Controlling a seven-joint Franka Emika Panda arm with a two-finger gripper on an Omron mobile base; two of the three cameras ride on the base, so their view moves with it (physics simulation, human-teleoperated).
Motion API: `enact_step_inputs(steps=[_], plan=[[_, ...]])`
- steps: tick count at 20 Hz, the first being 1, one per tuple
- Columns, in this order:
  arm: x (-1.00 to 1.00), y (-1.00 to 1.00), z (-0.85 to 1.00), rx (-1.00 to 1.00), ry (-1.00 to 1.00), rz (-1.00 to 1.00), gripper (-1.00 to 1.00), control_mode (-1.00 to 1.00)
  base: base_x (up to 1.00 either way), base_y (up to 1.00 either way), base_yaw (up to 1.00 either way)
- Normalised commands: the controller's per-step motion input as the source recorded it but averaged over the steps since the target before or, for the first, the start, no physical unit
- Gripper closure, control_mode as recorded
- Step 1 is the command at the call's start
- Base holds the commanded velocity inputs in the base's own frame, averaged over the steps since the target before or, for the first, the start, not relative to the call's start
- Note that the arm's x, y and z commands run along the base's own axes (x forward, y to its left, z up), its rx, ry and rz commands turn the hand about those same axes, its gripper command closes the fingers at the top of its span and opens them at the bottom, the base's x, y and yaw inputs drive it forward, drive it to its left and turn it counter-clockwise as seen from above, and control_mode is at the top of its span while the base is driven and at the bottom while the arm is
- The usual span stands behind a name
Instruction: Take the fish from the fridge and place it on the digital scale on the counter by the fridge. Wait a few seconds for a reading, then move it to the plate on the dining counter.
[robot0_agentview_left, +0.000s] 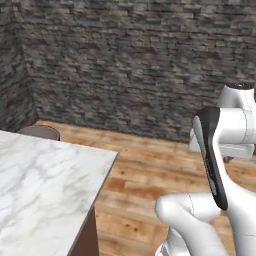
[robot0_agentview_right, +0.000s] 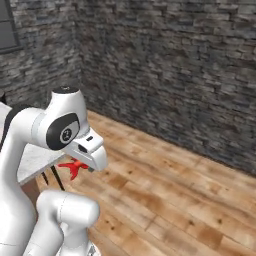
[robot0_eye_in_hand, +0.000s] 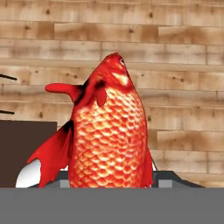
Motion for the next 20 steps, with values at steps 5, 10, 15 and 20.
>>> enact_step_inputs(steps=[5,10,15,20], plan=[[0.00,0.00,0.00,0.00,0.00,0.00,1.00,1.00,1.00,-0.70,0.41],[0.00,0.00,0.00,0.00,0.00,0.00,1.00,1.00,1.00,-0.73,0.42],[0.00,0.00,0.00,0.00,0.00,0.00,1.00,1.00,0.98,-0.68,0.45],[0.00,0.00,0.00,0.00,0.00,0.00,1.00,1.00,0.94,-0.64,0.48]])
